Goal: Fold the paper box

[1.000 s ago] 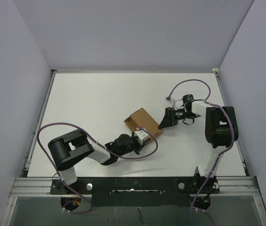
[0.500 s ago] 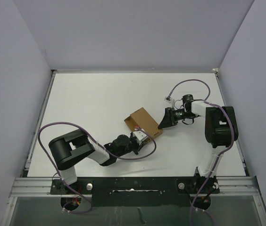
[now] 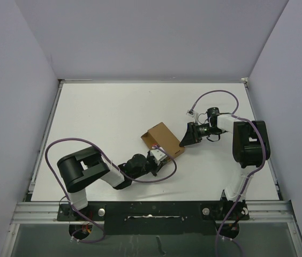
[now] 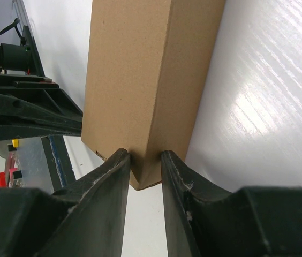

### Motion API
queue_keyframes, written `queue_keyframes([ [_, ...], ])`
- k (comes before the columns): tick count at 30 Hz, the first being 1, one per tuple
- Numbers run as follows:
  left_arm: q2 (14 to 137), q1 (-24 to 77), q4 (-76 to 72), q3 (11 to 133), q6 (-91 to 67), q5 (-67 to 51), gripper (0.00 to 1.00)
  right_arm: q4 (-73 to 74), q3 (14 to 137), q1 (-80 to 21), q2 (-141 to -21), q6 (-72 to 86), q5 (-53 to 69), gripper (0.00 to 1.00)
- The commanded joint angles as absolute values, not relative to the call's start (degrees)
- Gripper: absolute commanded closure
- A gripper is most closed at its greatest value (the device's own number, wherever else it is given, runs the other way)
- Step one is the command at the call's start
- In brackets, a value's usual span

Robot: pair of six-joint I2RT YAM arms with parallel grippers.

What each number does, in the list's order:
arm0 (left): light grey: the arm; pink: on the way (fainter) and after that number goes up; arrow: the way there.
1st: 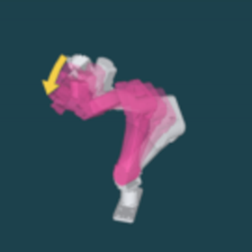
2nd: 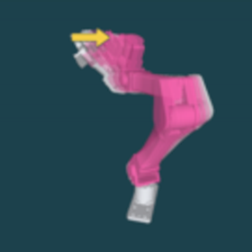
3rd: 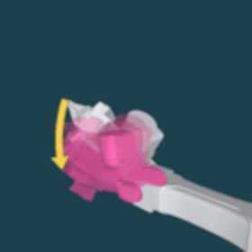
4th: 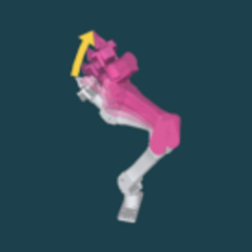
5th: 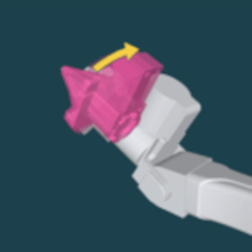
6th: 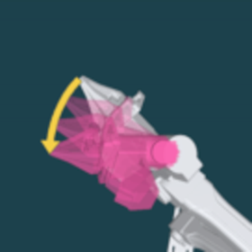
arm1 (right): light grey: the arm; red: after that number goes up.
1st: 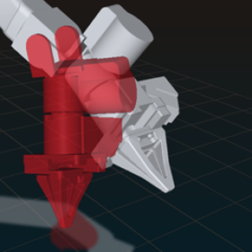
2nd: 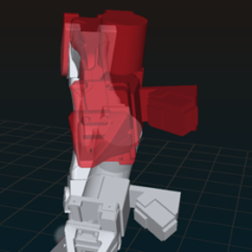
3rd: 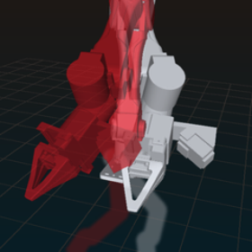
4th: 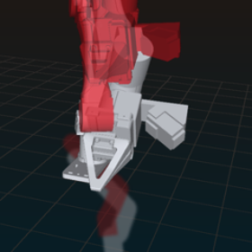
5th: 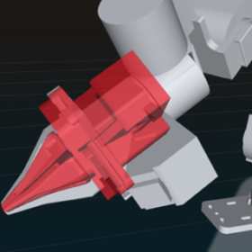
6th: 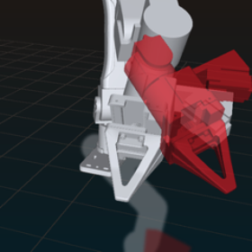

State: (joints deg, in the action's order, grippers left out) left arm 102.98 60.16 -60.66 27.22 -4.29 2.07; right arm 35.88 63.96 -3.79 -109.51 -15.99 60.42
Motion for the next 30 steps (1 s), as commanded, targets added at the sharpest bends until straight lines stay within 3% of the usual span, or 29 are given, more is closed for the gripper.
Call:
queue_keyframes([
  [1,104.58,59.60,-63.37,26.28,-4.97,2.02,1.00,34.85,64.95,-3.78,-110.90,-17.67,54.67,0.71],
  [30,105.73,58.79,-68.85,24.25,-6.66,2.99,1.00,34.98,65.04,-3.93,-111.38,-17.67,54.32,0.71],
])
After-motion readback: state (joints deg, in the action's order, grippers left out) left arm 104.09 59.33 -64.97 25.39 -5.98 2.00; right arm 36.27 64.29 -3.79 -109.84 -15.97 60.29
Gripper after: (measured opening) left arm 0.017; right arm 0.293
